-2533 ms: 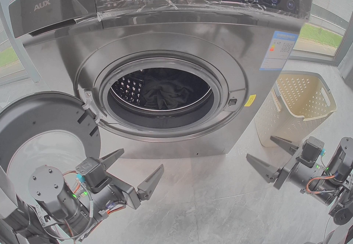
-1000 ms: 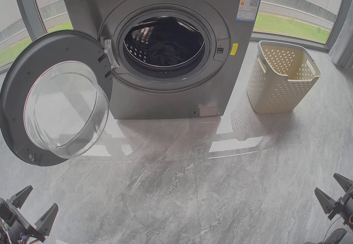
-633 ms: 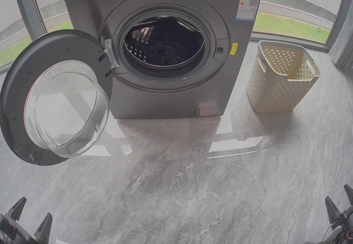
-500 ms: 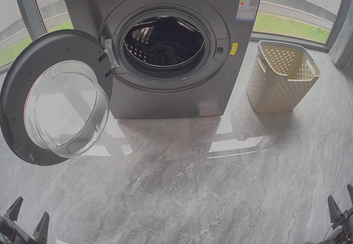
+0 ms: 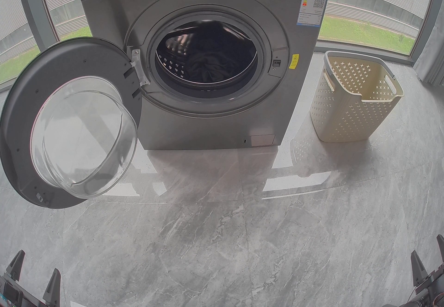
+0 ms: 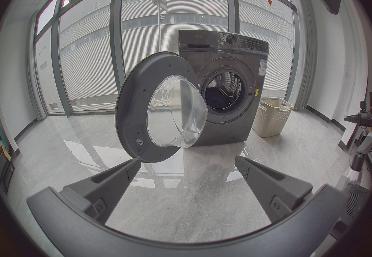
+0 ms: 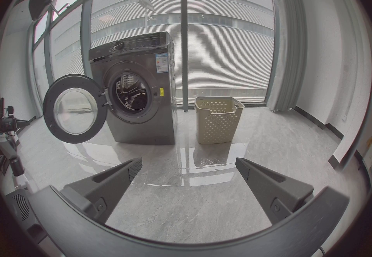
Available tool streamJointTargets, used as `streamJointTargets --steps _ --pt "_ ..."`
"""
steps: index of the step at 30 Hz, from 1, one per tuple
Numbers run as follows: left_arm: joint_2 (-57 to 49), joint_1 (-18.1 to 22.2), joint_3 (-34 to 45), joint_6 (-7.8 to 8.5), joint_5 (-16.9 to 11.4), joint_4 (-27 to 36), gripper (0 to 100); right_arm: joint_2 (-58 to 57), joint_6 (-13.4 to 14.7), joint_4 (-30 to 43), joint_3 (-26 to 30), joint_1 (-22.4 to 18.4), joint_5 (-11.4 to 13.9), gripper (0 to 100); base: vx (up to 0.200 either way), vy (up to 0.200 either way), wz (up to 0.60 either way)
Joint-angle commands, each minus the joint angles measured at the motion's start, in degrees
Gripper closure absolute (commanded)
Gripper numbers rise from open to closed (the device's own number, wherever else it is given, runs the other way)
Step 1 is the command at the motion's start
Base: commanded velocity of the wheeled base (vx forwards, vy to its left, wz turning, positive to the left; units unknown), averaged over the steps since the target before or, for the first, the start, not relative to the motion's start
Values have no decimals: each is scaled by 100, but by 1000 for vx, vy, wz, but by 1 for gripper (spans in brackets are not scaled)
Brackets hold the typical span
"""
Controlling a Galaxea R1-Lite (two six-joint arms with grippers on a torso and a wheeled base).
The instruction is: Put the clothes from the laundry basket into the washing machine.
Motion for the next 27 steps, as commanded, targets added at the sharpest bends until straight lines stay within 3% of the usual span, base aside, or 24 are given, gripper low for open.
streamJointTargets --steps 1,12,15,24,27 --pt "-67 -11 84 -5 -8 -11 0 -57 -92 -10 101 -11 185 0 0 200 0" --pt "-67 -11 84 -163 10 -2 0 -75 -74 -10 101 7 256 0 0 200 0" --pt "-67 -11 84 -163 10 -2 0 -75 -83 -10 101 7 247 0 0 0 0" --pt "-67 -11 84 -146 10 -2 0 -75 -74 -10 101 7 194 0 0 0 600" --pt "-67 -11 84 -137 10 -2 0 -75 -74 -10 101 7 194 0 0 0 0"
